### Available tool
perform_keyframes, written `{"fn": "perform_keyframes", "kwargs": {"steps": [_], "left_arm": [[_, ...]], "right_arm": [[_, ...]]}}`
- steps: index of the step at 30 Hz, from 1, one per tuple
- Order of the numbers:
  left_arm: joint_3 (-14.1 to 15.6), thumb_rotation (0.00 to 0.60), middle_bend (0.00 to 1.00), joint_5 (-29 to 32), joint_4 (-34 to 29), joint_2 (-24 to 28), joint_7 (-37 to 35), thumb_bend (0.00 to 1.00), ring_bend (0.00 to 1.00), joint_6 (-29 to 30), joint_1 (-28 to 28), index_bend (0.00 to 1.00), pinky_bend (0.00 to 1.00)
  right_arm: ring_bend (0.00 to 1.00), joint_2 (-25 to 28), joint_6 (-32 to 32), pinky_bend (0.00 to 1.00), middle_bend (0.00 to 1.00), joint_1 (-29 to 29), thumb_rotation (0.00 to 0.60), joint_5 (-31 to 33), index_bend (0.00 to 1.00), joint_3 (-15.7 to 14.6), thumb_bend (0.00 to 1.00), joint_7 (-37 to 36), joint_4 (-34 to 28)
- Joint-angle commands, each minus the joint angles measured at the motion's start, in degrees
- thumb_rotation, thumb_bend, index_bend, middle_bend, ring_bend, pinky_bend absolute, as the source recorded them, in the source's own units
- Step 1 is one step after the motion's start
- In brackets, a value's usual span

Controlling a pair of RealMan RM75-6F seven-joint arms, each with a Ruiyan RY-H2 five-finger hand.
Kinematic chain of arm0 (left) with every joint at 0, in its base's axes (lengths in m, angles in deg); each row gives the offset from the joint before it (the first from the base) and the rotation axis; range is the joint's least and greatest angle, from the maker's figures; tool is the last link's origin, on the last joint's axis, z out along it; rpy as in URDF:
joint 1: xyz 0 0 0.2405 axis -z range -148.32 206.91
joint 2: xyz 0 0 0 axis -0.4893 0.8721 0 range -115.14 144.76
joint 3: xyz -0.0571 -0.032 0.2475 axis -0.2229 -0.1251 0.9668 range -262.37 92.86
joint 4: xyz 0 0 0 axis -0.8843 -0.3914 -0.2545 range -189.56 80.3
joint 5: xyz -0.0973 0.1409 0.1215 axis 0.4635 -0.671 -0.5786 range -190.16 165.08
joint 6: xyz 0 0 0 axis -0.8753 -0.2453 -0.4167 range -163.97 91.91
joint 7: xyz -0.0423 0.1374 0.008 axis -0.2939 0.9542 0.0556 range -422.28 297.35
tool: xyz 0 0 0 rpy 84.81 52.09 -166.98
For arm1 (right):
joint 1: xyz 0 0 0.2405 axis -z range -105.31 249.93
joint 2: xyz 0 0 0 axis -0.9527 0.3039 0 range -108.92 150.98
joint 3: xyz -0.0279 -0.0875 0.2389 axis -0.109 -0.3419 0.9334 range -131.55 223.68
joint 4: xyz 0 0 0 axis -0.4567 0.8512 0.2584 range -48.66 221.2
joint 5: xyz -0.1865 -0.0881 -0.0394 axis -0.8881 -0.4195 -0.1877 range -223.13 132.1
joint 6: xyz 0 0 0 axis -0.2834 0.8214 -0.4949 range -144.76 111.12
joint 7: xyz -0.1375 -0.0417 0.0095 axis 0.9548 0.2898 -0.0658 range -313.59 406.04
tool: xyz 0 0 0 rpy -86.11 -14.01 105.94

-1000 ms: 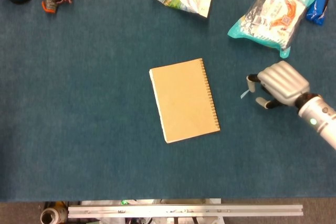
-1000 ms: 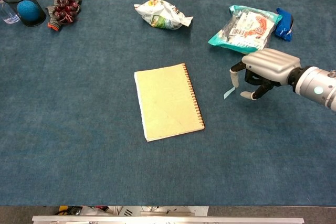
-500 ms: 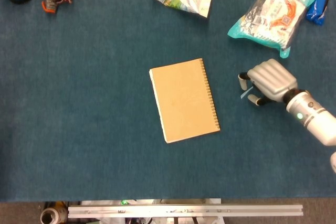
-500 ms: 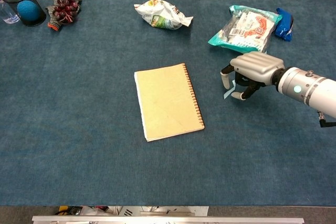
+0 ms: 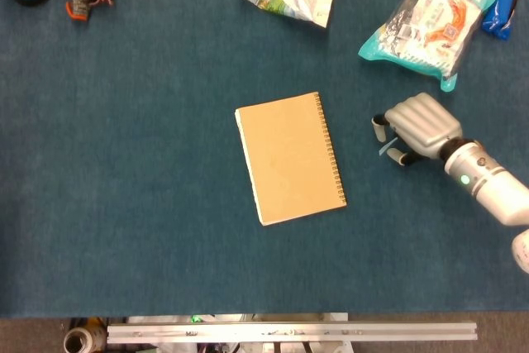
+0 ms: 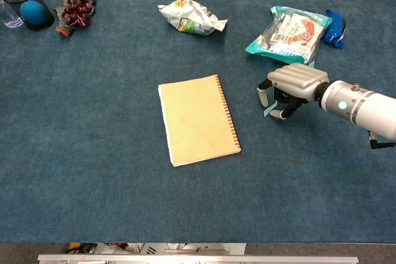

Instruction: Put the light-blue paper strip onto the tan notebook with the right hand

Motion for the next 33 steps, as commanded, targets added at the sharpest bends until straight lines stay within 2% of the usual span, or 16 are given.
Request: {"fn": "perform_keyframes", "kwargs": {"steps": [1, 24, 33], "left_arm": [[0.0, 0.6, 0.0, 0.0, 0.0, 0.0, 0.1, 0.32, 0.0, 0.0, 0.0, 0.02, 0.0], [0.0, 0.6, 0.0, 0.0, 0.4, -0.1, -0.1, 0.32, 0.0, 0.0, -0.2, 0.02, 0.0], [0.1, 0.6, 0.0, 0.1, 0.5, -0.1, -0.2, 0.32, 0.0, -0.1, -0.2, 0.01, 0.0]], "right_arm": [[1.0, -0.1, 0.1, 1.0, 0.99, 0.0, 0.6, 0.1, 0.55, -0.2, 0.33, -0.1, 0.2], [1.0, -0.7, 0.9, 1.0, 1.0, -0.3, 0.6, 1.1, 0.61, -1.1, 0.37, 0.0, 0.7], [1.0, 0.0, 3.1, 1.0, 1.0, -0.1, 0.6, -0.5, 0.62, 0.4, 0.37, -5.3, -2.1]]}}
